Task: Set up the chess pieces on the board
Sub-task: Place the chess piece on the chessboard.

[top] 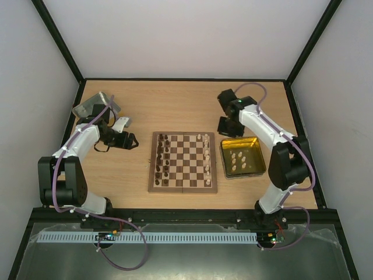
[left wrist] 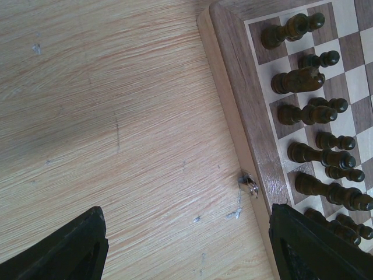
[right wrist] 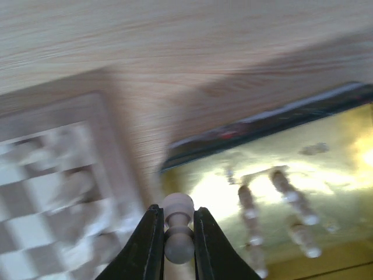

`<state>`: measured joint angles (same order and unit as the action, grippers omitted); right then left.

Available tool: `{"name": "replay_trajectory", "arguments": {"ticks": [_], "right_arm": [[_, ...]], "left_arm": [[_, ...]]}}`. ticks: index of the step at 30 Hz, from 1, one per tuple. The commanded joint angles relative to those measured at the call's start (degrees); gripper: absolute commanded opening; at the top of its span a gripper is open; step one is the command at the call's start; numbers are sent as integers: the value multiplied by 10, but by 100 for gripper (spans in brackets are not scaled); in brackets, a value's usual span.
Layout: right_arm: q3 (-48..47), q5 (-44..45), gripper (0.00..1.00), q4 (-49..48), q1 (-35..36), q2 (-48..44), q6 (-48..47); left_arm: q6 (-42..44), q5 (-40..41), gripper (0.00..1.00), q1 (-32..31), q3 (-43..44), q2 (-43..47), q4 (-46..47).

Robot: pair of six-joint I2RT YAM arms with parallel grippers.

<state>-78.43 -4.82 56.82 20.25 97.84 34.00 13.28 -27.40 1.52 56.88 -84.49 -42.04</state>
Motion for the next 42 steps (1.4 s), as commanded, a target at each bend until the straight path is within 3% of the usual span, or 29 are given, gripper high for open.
{"name": "replay_trajectory", "arguments": {"ticks": [1, 11, 42], "right_arm": [[-80, 2, 10, 53, 73, 28, 18], [-185, -10, 11, 83, 158, 118, 11], [-198, -30, 14, 63, 159, 188, -6]], "left_arm": [[-4, -2, 76, -2, -7, -4, -1], [-5, 0, 76, -2, -7, 3, 1], [-4, -1, 76, -2, -9, 3, 2]]}}
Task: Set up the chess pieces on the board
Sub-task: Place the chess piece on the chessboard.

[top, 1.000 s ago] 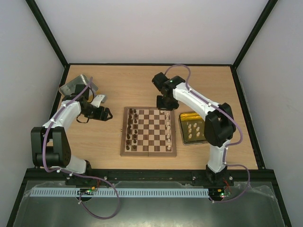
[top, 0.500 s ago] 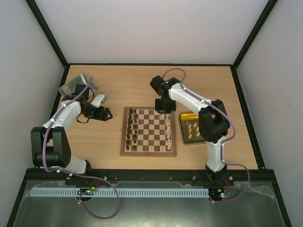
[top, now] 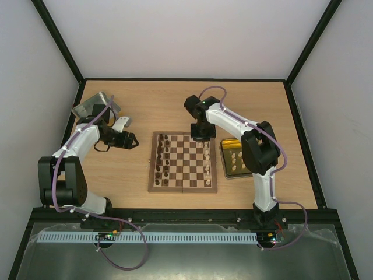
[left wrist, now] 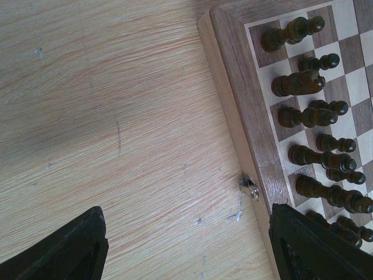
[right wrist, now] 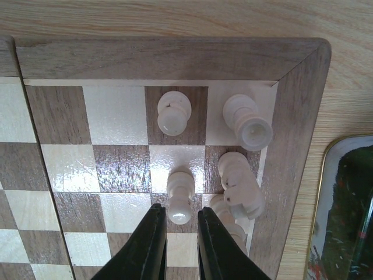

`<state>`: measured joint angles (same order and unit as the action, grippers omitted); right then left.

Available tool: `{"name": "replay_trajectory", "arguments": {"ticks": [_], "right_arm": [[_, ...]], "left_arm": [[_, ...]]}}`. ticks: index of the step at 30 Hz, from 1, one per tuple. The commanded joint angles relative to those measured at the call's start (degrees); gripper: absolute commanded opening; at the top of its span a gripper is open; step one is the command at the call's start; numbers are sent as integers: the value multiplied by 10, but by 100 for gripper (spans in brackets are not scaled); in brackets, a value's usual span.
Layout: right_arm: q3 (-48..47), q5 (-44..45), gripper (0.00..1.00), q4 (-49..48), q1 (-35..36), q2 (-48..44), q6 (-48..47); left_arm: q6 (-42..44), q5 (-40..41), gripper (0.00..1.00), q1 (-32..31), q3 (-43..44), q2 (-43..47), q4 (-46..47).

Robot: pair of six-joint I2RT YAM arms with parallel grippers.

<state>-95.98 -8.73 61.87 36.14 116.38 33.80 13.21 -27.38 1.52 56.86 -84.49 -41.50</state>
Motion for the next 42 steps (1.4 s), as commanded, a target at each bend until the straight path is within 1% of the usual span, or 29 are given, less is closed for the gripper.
{"name": "replay_trajectory", "arguments": {"ticks": [1, 22, 42], "right_arm": [[-24, 9, 14, 13, 0, 3, -5], [3, -5, 14, 11, 1, -4, -10], [10, -8, 13, 1, 2, 16, -13]], "left_arm": [[-4, -1, 76, -2, -8, 3, -3], [-4, -2, 76, -2, -9, 5, -3], [-4, -1, 76, -1, -9, 3, -3]]}}
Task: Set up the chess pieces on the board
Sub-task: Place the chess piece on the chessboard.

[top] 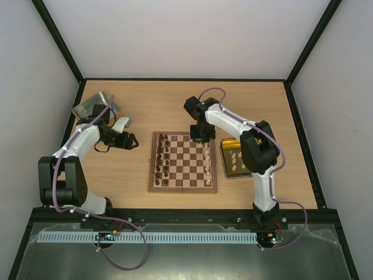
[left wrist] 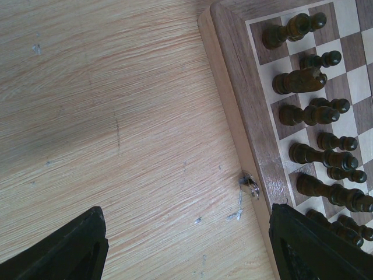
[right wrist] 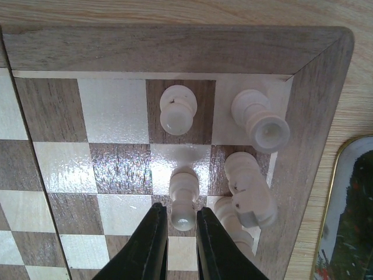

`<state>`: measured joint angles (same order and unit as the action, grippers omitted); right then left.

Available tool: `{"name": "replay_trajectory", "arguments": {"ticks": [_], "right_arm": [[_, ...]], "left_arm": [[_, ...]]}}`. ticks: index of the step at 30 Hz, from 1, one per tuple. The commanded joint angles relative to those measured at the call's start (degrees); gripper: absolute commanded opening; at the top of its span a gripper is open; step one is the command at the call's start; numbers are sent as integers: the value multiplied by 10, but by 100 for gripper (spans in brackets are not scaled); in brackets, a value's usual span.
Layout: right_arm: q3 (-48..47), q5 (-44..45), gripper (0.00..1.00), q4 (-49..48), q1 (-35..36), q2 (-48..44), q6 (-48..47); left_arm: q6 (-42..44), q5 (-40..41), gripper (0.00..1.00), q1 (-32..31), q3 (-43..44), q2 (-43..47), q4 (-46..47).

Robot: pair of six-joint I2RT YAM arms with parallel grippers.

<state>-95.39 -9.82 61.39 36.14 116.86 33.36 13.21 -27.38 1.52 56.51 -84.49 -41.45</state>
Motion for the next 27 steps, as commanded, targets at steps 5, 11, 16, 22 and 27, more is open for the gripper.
{"name": "replay_trajectory", "arguments": {"ticks": [5, 11, 16, 22, 27], "right_arm": [[2, 6, 13, 6, 1, 16, -10], [-7, 9, 11, 7, 1, 24, -10], [-13, 11, 10, 7, 2, 28, -10], [-20, 13, 10, 7, 2, 34, -10], [-26, 15, 10, 8, 1, 38, -10]], "left_arm": [[-4, -2, 76, -2, -6, 2, -3], [-3, -1, 76, -1, -5, 1, -3], [-4, 0, 76, -1, -6, 0, -3], [-4, 1, 76, -1, -5, 1, -3], [-4, 1, 76, -1, -5, 1, -3]]}}
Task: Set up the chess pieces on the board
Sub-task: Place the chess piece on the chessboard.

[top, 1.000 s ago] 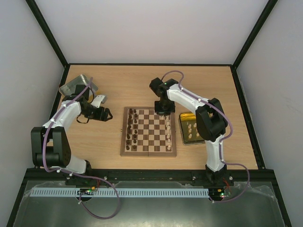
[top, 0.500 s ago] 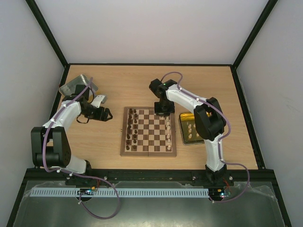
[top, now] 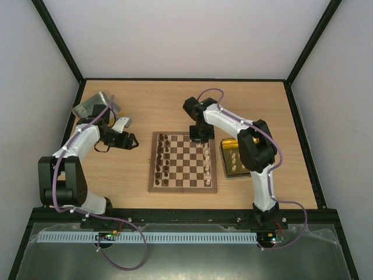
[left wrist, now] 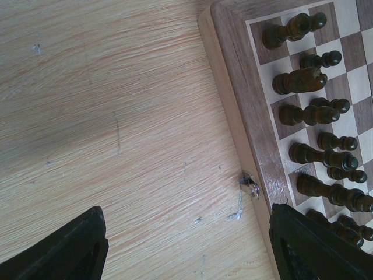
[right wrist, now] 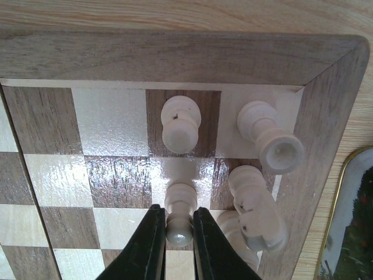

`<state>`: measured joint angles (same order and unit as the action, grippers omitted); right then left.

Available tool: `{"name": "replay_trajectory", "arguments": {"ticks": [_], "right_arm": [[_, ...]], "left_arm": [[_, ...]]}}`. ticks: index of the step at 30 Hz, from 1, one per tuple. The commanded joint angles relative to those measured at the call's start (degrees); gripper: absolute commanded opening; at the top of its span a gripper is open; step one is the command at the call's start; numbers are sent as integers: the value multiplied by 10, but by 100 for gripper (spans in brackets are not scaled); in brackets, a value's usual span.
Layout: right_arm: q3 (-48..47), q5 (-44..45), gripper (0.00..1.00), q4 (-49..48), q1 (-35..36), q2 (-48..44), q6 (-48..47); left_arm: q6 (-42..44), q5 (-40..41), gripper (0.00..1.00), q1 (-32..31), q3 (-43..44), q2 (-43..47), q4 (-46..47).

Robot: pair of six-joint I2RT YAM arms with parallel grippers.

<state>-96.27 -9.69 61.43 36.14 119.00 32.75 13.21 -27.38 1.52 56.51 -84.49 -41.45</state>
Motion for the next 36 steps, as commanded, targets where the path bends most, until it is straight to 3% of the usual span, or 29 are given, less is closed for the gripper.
{"name": "replay_trajectory", "arguments": {"ticks": [1, 10, 18, 36], "right_arm": [[-18, 15, 10, 7, 1, 17, -4], [-23, 15, 11, 10, 1, 21, -3], [-25, 15, 20, 13, 1, 17, -2], [-38, 21, 20, 26, 1, -2, 5]], "left_arm": [[-5, 1, 76, -1, -5, 1, -3], [-4, 0, 76, -1, -5, -1, -3], [-3, -2, 76, -1, -6, -3, -3], [-2, -4, 76, -1, -6, -2, -2]]}}
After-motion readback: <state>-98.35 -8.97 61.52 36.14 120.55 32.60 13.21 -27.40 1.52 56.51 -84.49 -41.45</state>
